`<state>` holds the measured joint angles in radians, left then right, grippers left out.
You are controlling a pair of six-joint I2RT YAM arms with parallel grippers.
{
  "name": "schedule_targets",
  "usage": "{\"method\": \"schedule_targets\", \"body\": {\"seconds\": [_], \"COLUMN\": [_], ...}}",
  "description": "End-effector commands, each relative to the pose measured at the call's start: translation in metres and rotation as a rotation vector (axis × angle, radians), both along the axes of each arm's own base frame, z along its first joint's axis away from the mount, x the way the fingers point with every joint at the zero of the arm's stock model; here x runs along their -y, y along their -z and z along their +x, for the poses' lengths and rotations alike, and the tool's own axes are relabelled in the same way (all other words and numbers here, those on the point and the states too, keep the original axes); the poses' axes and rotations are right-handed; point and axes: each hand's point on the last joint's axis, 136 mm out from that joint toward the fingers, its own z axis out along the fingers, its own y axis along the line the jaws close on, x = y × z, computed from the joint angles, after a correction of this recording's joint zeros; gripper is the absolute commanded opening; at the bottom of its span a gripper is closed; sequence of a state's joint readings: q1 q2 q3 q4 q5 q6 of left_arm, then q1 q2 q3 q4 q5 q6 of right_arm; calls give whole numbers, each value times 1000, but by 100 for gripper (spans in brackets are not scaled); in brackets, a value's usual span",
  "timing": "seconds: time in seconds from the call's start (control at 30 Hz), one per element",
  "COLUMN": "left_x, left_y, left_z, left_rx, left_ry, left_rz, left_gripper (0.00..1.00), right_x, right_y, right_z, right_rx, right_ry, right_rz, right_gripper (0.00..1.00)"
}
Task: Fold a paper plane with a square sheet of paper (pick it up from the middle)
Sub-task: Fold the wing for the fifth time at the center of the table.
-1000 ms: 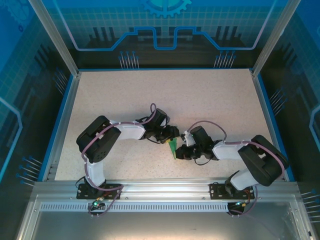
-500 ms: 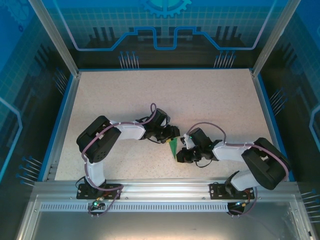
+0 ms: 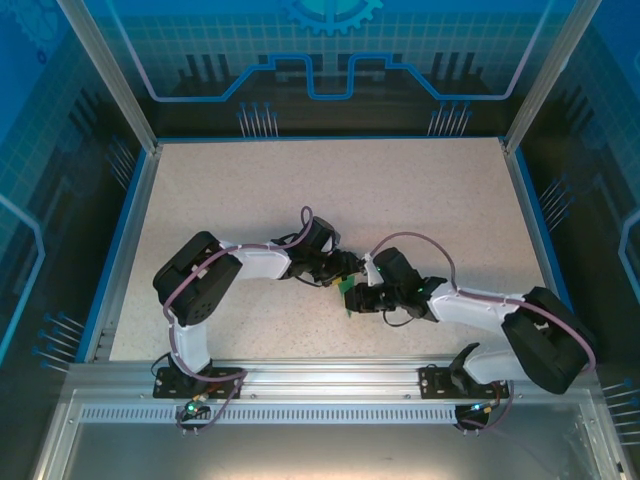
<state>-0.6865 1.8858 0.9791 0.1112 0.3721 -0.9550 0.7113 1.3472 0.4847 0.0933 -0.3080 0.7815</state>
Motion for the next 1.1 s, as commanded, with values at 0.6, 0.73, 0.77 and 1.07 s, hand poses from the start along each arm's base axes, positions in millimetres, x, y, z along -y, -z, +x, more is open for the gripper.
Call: {"method": "schedule_targets", "body": {"seconds": [0.6, 0.73, 0.77, 1.07], "left_x": [3, 3, 3, 2], "left_y": [-7, -6, -6, -5], "left_z": [-2, -1, -2, -1], "left_rx": [6, 2, 0, -3], "left_ry": [3, -4, -5, -12], "left_rz": [-14, -14, -13, -8], "left_gripper": [53, 53, 53, 53], "right_x": [22, 23, 24, 30], "right_y": [61, 63, 63, 68], "right_z": [-30, -42, -45, -67], "right_rx": [-157, -186, -188, -238], "right_ry": [12, -24, -32, -118], "right_rz": [-112, -98, -95, -146], "right_gripper": [16, 15, 15, 14]}}
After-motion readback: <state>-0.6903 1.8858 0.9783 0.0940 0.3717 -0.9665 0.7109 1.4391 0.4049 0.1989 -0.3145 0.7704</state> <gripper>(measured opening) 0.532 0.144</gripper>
